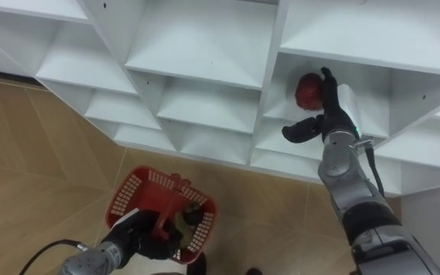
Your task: Collect fruits from the closet
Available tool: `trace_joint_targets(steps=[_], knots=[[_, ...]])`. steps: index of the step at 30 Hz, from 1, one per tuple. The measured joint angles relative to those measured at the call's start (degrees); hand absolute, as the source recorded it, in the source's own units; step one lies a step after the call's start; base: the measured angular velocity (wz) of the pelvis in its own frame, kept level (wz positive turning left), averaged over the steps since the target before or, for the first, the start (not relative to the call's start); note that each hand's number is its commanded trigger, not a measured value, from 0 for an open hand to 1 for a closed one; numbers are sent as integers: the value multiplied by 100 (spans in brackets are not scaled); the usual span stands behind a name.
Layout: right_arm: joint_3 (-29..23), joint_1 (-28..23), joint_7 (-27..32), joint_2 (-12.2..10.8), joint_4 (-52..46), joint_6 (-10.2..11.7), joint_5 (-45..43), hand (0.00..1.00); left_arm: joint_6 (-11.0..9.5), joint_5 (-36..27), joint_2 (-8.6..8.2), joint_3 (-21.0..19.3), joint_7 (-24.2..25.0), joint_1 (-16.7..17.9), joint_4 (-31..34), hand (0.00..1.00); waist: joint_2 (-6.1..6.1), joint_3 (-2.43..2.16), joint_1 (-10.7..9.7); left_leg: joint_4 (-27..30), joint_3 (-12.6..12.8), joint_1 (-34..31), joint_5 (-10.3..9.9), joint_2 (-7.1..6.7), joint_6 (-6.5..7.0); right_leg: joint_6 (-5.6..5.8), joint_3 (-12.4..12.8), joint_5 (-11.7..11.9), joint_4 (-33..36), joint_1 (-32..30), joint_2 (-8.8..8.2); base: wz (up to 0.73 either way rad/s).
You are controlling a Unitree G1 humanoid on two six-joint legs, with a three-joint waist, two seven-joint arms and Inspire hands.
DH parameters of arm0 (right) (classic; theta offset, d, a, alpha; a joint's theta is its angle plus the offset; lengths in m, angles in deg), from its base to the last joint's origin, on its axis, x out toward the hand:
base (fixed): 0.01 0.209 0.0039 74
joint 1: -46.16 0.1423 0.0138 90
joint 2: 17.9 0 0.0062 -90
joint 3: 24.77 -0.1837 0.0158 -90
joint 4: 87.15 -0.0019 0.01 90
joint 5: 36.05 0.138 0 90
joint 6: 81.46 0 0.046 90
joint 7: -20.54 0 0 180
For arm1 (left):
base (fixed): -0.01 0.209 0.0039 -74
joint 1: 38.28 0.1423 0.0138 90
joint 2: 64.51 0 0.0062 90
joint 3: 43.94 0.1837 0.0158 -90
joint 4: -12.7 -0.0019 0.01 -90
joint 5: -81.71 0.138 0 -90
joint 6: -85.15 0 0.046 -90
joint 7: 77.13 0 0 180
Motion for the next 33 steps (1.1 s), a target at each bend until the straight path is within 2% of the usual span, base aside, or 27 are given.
trace_joint_targets(steps=[4,19,33], knots=[[-41,67,85,8,0,0,-11,100,0,0,0,0,3,0,0,100,0,0,-15,2,0,3,0,0,0,0,1,0,4,0,0,0],[-58,74,64,-107,1,-10,-196,100,6,1,-39,-1,6,-5,-2,100,3,2,-8,0,-4,2,0,0,0,0,-3,0,4,0,-1,0],[-121,73,6,-119,1,-9,-188,100,11,11,-105,-16,24,-43,-9,100,6,4,-9,0,-8,0,0,-1,0,0,-4,0,3,2,-3,0]])
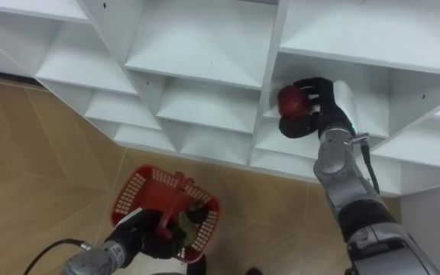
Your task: Collect fruits from the closet
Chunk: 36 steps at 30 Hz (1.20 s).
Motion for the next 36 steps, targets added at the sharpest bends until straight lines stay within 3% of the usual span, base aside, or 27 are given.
trace_joint_targets(steps=[18,36], knots=[[-94,-61,-227,-50,-323,8,240,100,-10,-68,2,10,-40,-166,-224,100,1,2,-62,-21,1,21,0,-1,0,0,-5,0,-28,18,1,0],[84,-1055,-493,-157,-1584,98,-39,100,-207,-278,2,-60,-281,-140,-89,100,-18,-24,-348,-174,109,576,0,14,-1,15,31,14,-235,566,36,-2]])
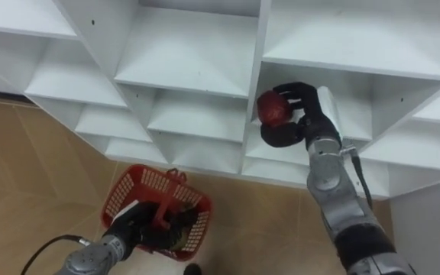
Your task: Collect fruits from the closet
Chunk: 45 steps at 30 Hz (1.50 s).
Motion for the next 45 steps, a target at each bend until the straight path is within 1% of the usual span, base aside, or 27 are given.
trace_joint_targets(steps=[1,2,3,4,7,9,11,12,13,16,25,30,33,37,39,45], knots=[[26,-67,-68,-21,-2,0,11,100,0,-5,-2,-44,-1,1,0,100,-6,-5,-57,-6,39,103,0,4,0,0,-10,0,-16,110,0,0],[40,-143,-138,-39,-5,0,10,100,-24,-5,7,-52,-7,6,4,100,-11,-21,-115,-18,113,207,-1,12,-1,0,-28,0,-48,226,-1,0],[44,-180,-186,-57,-8,0,24,100,-45,-5,15,-52,-9,14,5,100,-15,-48,-142,-43,152,254,-1,16,-1,2,-20,-1,-94,282,6,-5],[61,-251,-259,-90,-52,0,62,100,-73,-9,33,-52,-8,14,21,100,-41,-89,-144,-96,165,327,-1,23,-1,5,18,-5,-114,325,20,-8],[188,-512,-456,-92,-337,0,156,100,-93,3,27,-42,11,40,126,100,-74,-120,-173,-112,208,476,-2,42,-3,1,41,-6,-136,457,37,-7],[255,-689,-545,-88,-490,-2,159,100,-93,-1,-14,-42,16,54,188,100,-75,-125,-171,-136,221,585,-4,50,-5,-3,27,-1,-211,566,46,0],[283,-951,-731,-114,-660,-2,112,100,-92,-2,-24,-44,24,151,351,100,-87,-151,-168,-215,216,764,-5,51,-7,3,17,11,-277,735,54,0],[283,-995,-768,-114,-675,-2,87,100,-92,-2,-34,-44,33,165,381,100,-86,-151,-166,-219,216,804,-5,53,-7,7,17,21,-305,786,59,0],[285,-1056,-838,-115,-679,-2,12,100,-92,0,-57,-47,36,170,416,100,-86,-168,-166,-223,221,849,-5,52,-6,14,17,27,-314,840,59,0],[292,-1198,-956,-141,-688,-2,-41,100,-93,7,-89,-48,39,170,447,100,-92,-189,-154,-258,221,971,-4,53,-5,27,20,77,-414,996,79,0],[306,-1296,-1143,-146,-914,-1,-148,100,-93,4,-72,-47,45,171,669,100,-87,-193,-157,-383,245,1060,-3,45,-7,37,25,91,-506,1092,103,0],[492,-1401,-1142,-192,-910,-1,-327,100,-97,16,-24,-47,77,205,707,100,-86,-192,-159,-438,233,1126,-17,41,-28,40,16,88,-606,1188,118,0],[678,-1415,-1155,-234,-842,-1,-417,100,-99,16,0,-45,119,204,738,100,-76,-184,-169,-437,232,1117,-30,46,-44,43,12,84,-611,1185,125,0],[834,-1415,-1229,-236,-834,-2,-421,100,-114,14,-41,-27,228,205,891,100,1,-132,-162,-437,212,1105,-54,49,-40,45,15,83,-611,1174,130,0],[839,-1415,-1314,-254,-834,-2,-426,100,-116,9,-55,-25,282,215,982,100,16,-123,-162,-437,208,1091,-53,49,-40,45,15,83,-611,1158,131,0],[941,-1493,-1392,-242,-828,-1,-417,100,-116,-9,-66,-1,392,257,1274,100,42,-129,-150,-431,201,1082,-53,48,-40,44,11,81,-620,1154,131,0]])
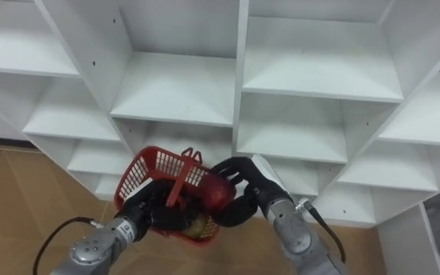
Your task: Collect fruits from the closet
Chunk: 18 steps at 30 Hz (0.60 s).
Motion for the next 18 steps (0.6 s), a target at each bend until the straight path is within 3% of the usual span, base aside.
trace_joint_targets(steps=[5,12,18], knots=[[21,-82,1,20,138,0,-1,100,0,-10,121,186,9,11,111,100,23,-6,-2,2,-27,-5,0,0,0,0,8,0,5,0,11,0],[20,-79,-2,36,295,-14,-22,100,0,-237,80,227,159,10,130,100,84,-35,-18,12,-33,-39,0,-1,0,0,15,0,15,-27,12,0],[1,-79,-4,43,313,-14,-146,100,1,-227,80,231,283,11,164,100,101,-31,-14,8,-23,-81,1,0,0,-1,27,0,23,-85,14,0]])
